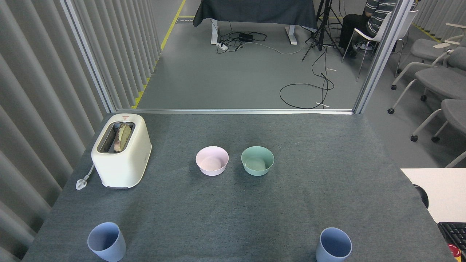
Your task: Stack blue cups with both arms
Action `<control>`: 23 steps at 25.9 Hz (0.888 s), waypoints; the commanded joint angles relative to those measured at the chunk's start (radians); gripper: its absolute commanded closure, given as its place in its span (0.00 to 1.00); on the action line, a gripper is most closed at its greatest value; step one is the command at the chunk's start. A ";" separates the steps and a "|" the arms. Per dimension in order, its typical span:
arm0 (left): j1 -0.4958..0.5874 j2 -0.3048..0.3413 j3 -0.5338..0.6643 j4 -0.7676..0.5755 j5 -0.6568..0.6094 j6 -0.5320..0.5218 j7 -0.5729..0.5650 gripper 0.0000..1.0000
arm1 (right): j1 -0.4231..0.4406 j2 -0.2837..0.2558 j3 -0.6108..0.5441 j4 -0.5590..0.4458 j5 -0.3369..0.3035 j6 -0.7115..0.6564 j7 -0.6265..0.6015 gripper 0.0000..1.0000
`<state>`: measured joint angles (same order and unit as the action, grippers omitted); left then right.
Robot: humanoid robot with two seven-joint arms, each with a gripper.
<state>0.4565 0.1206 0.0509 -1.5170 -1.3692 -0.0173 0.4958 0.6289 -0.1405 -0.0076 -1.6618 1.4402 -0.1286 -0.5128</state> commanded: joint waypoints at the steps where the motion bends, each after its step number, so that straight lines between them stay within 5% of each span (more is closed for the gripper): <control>1: -0.052 -0.006 -0.002 0.058 -0.001 0.008 -0.005 0.00 | 0.000 -0.001 -0.002 0.000 0.000 0.001 0.000 0.00; 23: -0.245 0.001 -0.002 0.245 -0.005 0.007 -0.005 0.00 | 0.000 -0.001 -0.003 0.007 0.000 0.001 0.000 0.00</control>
<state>0.2278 0.1210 0.0491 -1.2898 -1.3744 -0.0096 0.4907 0.6303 -0.1411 -0.0108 -1.6573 1.4405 -0.1269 -0.5091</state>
